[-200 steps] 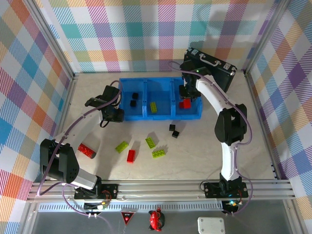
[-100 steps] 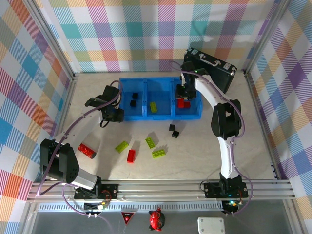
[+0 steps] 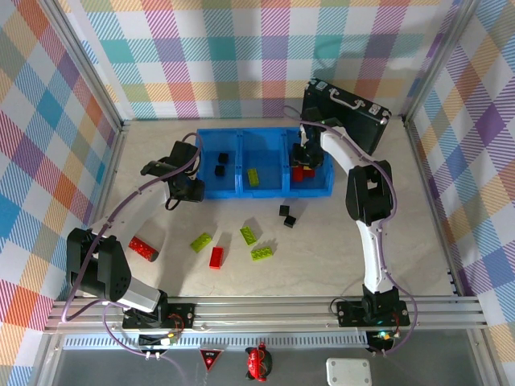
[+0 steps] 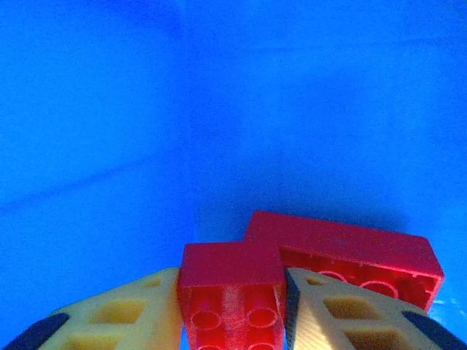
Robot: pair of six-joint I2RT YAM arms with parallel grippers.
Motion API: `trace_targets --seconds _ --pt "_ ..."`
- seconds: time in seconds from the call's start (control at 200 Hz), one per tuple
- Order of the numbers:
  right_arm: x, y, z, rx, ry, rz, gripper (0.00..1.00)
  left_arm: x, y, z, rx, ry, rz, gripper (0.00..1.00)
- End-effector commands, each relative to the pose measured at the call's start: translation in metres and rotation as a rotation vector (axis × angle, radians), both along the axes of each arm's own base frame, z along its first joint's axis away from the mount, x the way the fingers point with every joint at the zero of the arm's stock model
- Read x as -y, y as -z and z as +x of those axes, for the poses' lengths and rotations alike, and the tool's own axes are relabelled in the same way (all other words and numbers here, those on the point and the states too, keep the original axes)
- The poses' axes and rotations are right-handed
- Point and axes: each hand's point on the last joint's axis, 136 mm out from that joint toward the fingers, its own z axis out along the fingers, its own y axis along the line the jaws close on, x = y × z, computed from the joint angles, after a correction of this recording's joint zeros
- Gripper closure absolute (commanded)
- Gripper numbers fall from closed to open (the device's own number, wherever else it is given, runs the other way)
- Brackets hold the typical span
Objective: Sort the legos into containers by color
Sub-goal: Place the lego in the container.
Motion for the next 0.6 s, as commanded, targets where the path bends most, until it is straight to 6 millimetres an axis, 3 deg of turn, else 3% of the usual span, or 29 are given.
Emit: trace_targets --seconds 0.0,0.335,0.595 --pt "-0.002 -0.001 0.003 -0.002 0.010 0.025 0.56 -0.009 0.003 -0.001 -0.008 -0.007 0.032 0.56" --pt "0.000 -0.028 -0.002 0.037 0.012 0.035 0.52 -0.008 0.001 -0.002 -0.006 -0.005 0.025 0.56" --pt "0.001 -0.035 -0.012 0.023 0.012 0.044 0.52 -0.008 -0.001 -0.002 0.001 -0.003 0.020 0.56"
